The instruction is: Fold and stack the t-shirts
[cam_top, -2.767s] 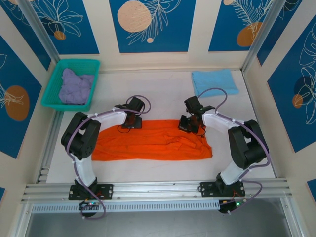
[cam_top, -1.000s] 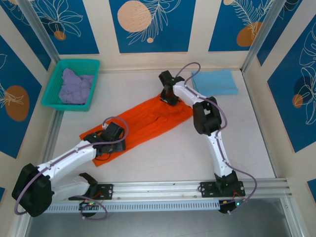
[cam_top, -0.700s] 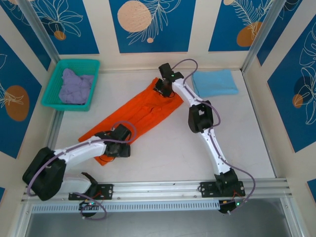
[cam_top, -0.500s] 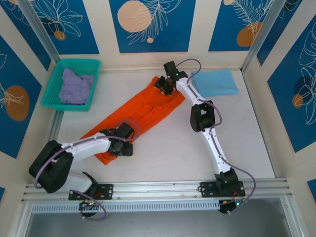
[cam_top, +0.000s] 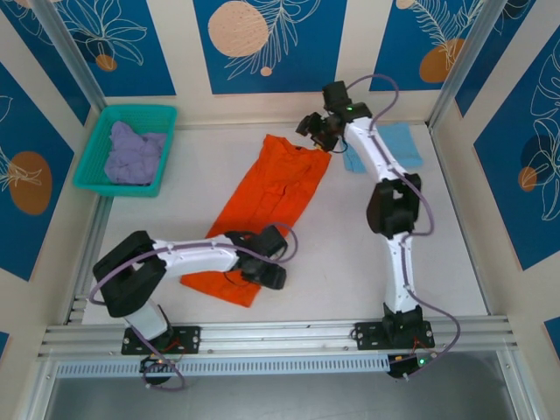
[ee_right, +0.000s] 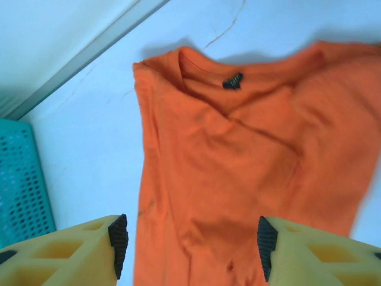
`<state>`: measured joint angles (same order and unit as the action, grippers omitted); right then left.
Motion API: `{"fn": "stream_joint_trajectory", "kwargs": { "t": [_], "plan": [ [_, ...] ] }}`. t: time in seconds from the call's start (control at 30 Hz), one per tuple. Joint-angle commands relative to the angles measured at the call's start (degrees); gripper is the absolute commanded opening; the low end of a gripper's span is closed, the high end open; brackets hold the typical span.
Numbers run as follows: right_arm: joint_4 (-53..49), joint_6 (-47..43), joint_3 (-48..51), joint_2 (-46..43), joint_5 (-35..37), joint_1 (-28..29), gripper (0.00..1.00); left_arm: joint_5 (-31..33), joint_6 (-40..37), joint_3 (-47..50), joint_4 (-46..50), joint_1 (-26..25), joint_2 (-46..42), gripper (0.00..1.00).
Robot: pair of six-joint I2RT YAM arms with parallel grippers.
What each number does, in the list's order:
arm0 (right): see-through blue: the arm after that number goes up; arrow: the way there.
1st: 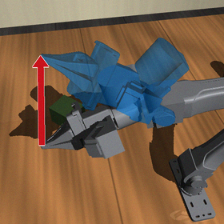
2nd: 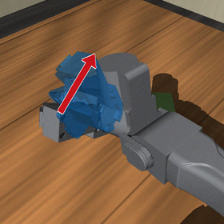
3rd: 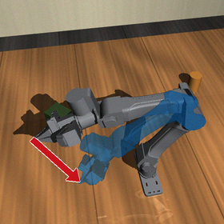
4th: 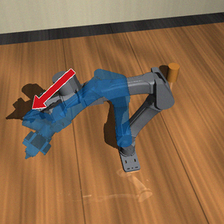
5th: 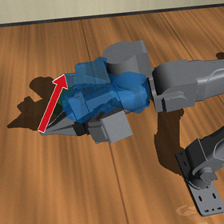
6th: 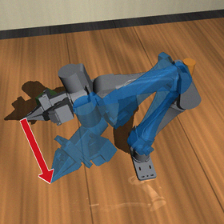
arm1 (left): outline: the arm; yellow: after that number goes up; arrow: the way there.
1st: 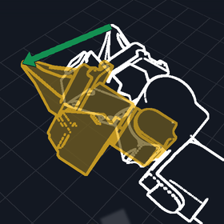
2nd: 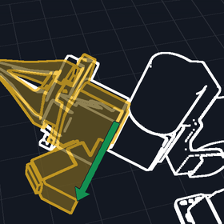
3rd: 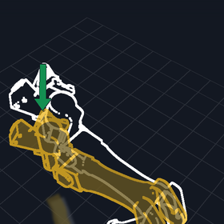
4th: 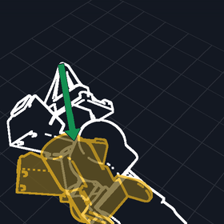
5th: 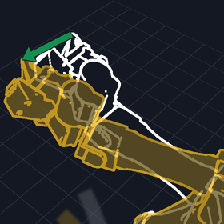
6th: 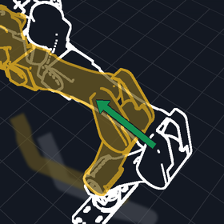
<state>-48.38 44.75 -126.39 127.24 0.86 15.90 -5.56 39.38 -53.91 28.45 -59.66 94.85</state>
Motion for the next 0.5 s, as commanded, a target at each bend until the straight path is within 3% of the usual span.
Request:
{"fn": "stream_joint_trajectory", "kwargs": {
  "t": [0.0,0.13,0.3,0.47],
  "plan": [
    [0.43,-2.35,17.25,-9.13,3.31,-0.95,0.60,-4.51,1.36,-5.10,3.45,-4.85,3.19,0.62],
    [5.85,-2.30,33.99,-14.05,0.60,-2.33,0.58,-6.34,0.55,-13.01,5.15,-10.20,7.80,0.64],
    [7.26,-2.72,39.18,-11.36,-0.71,-2.73,0.53,-8.84,-0.10,-19.58,6.20,-12.82,8.98,0.68],
    [9.14,-1.72,39.15,-8.54,-0.82,-1.49,0.50,5.04,-2.87,-22.54,15.67,-10.49,1.67,0.73]
  ]
}}
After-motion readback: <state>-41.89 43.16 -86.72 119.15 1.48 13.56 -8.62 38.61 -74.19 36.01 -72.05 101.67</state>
